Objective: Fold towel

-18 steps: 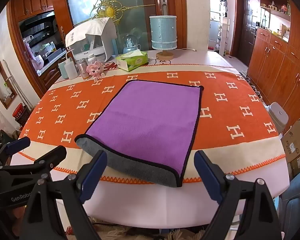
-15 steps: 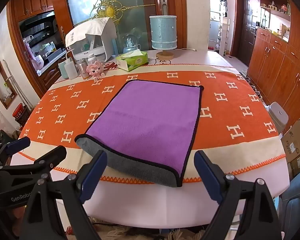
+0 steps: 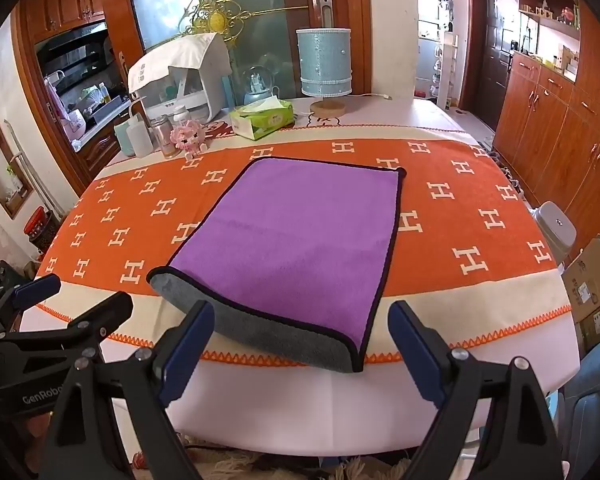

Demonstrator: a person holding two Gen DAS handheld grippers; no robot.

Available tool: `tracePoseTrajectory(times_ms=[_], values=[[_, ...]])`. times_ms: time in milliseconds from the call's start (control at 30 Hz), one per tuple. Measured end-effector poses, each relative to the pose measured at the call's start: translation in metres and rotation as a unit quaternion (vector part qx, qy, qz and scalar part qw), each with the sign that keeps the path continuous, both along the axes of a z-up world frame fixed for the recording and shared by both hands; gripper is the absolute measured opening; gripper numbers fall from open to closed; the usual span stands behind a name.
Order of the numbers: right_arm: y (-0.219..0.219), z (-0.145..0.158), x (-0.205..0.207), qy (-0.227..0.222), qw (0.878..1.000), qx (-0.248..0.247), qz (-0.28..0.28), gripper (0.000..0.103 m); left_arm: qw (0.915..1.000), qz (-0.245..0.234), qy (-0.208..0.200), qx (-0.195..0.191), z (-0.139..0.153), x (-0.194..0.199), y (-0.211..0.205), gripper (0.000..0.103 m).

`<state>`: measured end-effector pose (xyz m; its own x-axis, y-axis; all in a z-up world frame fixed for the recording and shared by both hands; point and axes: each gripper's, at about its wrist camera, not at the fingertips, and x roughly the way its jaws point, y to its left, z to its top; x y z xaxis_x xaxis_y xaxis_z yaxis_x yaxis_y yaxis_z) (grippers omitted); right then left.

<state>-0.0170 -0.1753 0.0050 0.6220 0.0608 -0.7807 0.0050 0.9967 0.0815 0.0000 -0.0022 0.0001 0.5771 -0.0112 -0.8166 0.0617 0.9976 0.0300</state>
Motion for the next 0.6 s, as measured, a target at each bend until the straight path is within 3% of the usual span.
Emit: tracePoseTrajectory(times_ms=[600], values=[[0.0014, -0.0019, -0.0003, 0.002, 1.0, 0.001, 0.0, 0.089, 1.0, -0.001, 0.005, -0.001, -0.0061, 0.0026, 0.0002, 0.102]])
